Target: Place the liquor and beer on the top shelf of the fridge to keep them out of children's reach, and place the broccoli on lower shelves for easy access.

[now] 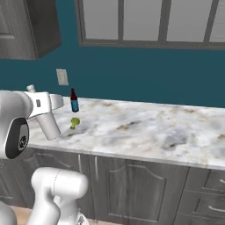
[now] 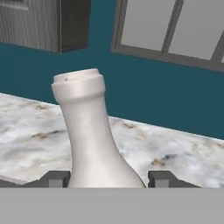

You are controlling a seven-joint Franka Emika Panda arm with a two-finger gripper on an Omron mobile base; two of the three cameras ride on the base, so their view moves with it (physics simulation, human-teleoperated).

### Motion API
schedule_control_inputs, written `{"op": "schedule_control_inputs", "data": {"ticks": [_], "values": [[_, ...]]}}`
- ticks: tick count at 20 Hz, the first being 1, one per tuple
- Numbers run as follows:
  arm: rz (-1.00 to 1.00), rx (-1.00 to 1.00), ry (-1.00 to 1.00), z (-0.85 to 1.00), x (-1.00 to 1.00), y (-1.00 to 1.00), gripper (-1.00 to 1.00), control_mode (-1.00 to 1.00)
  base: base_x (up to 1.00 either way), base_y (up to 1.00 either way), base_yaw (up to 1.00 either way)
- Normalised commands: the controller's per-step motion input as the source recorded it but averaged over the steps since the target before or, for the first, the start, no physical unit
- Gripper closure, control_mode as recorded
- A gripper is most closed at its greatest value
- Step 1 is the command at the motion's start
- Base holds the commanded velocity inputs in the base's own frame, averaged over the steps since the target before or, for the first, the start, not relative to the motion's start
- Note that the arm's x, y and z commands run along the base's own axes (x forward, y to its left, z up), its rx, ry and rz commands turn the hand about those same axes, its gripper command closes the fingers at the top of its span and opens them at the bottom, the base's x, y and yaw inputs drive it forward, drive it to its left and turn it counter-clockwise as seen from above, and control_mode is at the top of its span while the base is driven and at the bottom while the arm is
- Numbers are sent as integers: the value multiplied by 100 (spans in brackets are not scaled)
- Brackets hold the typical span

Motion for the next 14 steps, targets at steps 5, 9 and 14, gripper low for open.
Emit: {"op": "schedule_control_inputs", "data": {"ticks": [5, 9, 14], "values": [[0, 0, 0, 0, 0, 0, 100, 100, -77, 0, -12], [0, 0, 0, 0, 0, 0, 100, 100, -59, -1, -15], [0, 0, 0, 0, 0, 0, 100, 100, -32, -17, -30]]}}
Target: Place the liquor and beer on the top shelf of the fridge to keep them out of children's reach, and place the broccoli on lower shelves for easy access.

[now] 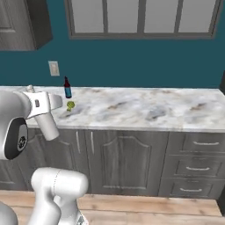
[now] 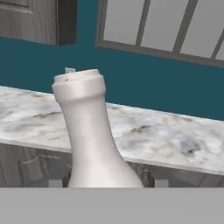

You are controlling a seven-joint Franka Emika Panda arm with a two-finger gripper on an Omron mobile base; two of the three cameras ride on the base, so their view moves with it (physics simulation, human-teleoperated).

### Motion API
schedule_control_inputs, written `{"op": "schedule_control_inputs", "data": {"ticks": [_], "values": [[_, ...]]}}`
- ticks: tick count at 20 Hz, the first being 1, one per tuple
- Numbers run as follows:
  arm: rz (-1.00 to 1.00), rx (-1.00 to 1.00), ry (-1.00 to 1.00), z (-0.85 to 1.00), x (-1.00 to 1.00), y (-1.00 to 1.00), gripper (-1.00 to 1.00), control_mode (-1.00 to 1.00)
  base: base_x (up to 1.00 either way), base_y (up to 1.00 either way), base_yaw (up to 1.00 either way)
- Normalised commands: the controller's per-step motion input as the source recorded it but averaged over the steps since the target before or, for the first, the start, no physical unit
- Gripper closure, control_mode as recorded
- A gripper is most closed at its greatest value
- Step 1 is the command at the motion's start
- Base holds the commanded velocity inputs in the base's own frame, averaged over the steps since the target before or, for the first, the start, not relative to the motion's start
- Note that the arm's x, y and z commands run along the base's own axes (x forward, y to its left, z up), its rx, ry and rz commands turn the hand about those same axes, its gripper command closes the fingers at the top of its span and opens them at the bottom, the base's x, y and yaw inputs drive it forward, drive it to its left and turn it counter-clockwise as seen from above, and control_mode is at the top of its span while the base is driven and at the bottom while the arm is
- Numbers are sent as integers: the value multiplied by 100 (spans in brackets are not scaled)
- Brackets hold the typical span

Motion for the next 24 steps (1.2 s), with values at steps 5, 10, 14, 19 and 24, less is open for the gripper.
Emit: {"op": "schedule_control_inputs", "data": {"ticks": [5, 10, 14, 19, 24], "values": [[0, 0, 0, 0, 0, 0, 100, 100, -19, -35, -40], [0, 0, 0, 0, 0, 0, 100, 100, -25, -55, -42], [0, 0, 0, 0, 0, 0, 100, 100, -9, -64, -42], [0, 0, 0, 0, 0, 0, 100, 100, 0, -68, -39], [0, 0, 0, 0, 0, 0, 100, 100, 0, -66, -38]]}}
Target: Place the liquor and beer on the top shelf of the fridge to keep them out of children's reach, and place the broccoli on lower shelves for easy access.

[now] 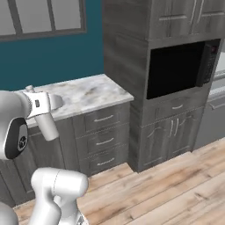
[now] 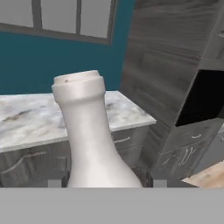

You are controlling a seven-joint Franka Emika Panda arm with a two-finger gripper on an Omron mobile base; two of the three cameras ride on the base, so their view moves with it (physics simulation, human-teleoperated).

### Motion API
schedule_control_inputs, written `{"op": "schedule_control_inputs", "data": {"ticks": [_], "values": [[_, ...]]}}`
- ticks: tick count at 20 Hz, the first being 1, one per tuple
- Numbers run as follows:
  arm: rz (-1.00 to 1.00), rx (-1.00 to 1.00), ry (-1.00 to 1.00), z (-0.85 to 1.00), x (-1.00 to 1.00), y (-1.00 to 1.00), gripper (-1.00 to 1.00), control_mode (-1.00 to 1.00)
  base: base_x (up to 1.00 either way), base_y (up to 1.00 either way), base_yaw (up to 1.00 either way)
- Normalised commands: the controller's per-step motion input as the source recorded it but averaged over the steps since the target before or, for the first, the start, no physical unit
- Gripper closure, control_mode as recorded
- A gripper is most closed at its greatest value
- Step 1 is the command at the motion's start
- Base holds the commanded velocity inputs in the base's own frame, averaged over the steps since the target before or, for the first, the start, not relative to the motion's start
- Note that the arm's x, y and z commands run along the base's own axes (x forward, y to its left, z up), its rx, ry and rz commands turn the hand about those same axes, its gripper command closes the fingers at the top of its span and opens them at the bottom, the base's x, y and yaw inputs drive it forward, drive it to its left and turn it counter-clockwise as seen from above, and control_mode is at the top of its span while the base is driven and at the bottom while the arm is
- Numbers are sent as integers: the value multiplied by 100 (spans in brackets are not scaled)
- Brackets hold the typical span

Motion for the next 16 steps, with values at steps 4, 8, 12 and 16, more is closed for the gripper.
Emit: {"op": "schedule_control_inputs", "data": {"ticks": [4, 8, 12, 16], "values": [[0, 0, 0, 0, 0, 0, 100, 100, 20, -70, -30], [0, 0, 0, 0, 0, 0, 100, 100, 51, -79, -19], [0, 0, 0, 0, 0, 0, 100, 100, 76, -90, -12], [0, 0, 0, 0, 0, 0, 100, 100, 86, -100, -9]]}}
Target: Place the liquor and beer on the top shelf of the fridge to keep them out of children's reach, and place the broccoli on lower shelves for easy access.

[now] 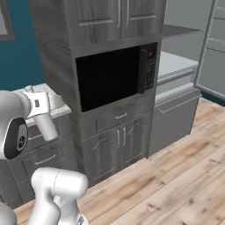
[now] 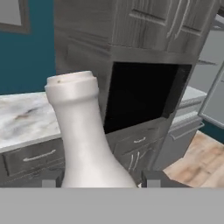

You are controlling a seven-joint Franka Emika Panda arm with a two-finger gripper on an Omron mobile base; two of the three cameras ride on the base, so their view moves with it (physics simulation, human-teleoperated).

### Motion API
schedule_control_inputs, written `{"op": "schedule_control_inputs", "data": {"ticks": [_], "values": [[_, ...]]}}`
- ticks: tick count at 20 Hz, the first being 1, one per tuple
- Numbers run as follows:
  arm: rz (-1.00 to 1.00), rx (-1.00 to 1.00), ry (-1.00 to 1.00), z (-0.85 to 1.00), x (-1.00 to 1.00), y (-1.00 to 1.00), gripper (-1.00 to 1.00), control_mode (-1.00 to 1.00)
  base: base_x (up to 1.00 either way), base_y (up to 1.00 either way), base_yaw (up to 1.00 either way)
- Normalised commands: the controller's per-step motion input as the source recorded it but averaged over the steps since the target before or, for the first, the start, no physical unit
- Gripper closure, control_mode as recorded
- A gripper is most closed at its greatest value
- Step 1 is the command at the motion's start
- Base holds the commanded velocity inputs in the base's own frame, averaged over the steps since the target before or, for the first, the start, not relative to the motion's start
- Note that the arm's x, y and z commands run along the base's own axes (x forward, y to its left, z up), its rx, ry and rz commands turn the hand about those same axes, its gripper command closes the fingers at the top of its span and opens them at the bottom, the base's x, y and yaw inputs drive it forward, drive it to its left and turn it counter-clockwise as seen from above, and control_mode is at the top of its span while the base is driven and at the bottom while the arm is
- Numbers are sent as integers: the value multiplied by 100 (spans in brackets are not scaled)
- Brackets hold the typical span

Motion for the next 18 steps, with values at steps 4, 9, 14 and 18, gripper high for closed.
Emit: {"op": "schedule_control_inputs", "data": {"ticks": [4, 9, 14, 18], "values": [[0, 0, 0, 0, 0, 0, 100, 100, 83, -100, -3], [0, 0, 0, 0, 0, 0, 100, 100, 83, -93, 0], [0, 0, 0, 0, 0, 0, 100, 100, 81, -87, 0], [0, 0, 0, 0, 0, 0, 100, 100, 79, -85, 1]]}}
